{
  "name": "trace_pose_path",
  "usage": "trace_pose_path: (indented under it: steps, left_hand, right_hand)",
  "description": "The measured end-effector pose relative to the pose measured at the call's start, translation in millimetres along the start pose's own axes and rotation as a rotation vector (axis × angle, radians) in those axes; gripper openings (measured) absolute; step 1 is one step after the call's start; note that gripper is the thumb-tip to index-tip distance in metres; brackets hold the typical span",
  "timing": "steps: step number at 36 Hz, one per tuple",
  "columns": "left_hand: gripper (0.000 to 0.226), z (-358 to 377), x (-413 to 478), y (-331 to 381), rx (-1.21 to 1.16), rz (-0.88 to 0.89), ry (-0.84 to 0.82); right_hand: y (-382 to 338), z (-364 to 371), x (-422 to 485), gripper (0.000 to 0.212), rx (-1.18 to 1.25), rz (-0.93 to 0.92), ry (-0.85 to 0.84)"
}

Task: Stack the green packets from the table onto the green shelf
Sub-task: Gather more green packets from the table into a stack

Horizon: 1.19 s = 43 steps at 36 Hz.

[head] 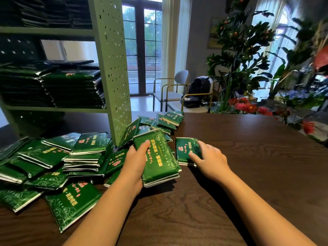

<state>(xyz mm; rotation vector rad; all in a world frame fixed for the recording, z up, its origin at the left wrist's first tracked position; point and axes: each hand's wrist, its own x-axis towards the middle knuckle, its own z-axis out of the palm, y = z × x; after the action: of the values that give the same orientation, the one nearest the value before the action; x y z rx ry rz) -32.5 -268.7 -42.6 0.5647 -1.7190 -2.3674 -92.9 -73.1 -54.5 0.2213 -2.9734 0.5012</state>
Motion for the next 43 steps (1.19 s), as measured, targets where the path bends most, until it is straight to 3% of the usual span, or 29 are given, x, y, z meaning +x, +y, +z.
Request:
trace_pose_path:
  steps: [8,13,16,23,30,34,39,41,43]
  left_hand:
    - [0.033,-0.5,1.5,-1.0,0.009,0.004,0.013]
    - [0.040,-0.5,1.3,-0.6,0.007,0.007,0.024]
    - [0.057,-1.1,1.9,-1.1,0.006,-0.006,0.027]
    - [0.038,-2.6,3.2,-1.6,0.014,-0.008,0.023]
    - [0.036,-2.7,3.2,-1.0,0.018,-0.004,0.008]
    - [0.045,-2.6,3.9,-2.5,0.040,0.002,0.019]
    - [0.075,-5.3,7.5,-6.1,0.057,-0.008,0.019]
    - [0.089,-5.8,7.7,-5.2,0.054,-0.018,0.022]
    - [0.087,-5.7,8.1,-4.5,0.050,-0.021,0.003]
  right_hand:
    - [-12.5,5.6,0.6,0.071,-0.016,0.056,0.041]
    - [-12.3,0.9,5.2,0.076,0.019,-0.002,0.015]
    - [-12.5,-5.3,5.2,0.079,0.130,-0.005,-0.047]
    - [-8.2,-9.7,-2.6,0.090,0.451,-0.038,-0.112]
    - [-7.5,-13.0,-9.5,0.082,0.487,-0.086,-0.019]
    - [-5.5,-15.8,-8.0,0.069,0.543,-0.068,0.008]
    - [0.0,-19.7,-4.9,0.054,0.798,-0.011,0.021]
    - [-0.1,-24.4,-6.2,0.049,1.012,0.058,-0.006]
    - [-3.3,-30.8,-8.8,0.045,1.295,0.131,-0.038]
